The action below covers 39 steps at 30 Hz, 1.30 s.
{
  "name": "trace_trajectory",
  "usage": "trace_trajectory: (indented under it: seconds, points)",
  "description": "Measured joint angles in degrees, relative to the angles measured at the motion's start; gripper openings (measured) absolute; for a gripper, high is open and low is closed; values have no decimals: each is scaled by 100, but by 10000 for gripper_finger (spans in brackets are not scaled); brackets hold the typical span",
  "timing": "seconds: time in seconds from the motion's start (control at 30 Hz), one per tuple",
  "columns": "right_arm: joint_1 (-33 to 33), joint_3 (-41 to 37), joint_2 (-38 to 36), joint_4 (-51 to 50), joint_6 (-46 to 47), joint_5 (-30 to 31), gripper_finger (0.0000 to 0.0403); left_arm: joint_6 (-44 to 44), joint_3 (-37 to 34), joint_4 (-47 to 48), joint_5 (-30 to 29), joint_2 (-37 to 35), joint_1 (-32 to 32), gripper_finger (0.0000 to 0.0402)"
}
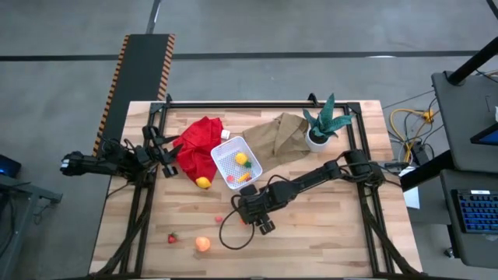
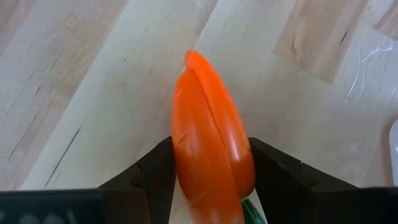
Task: Pick and placing Produce into tupperware
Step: Put the toy carrot into the white bin
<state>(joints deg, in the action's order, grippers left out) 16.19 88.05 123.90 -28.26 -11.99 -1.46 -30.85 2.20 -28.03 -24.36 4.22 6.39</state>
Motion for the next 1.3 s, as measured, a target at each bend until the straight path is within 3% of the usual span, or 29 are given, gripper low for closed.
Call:
trace_trajectory:
  seconds: [0.33,0.63,0.83,1.07,1.3]
  points:
    - [-94,7,-243,65,432,3,176,0,0,0,0,-1,0,118]
    - [-339,12,-738,737,431,12,173,4,0,0,2,-1,0,118]
    - [-685,85,-1096,869,179,490,172,0,0,-26,2,-12,0,118]
    - [-1180,68,-1057,1274,-192,408,172,-4,0,-129,2,-26,0,118]
    - [-1615,-43,-1045,1199,129,411,172,-4,0,-148,2,-25,0,118]
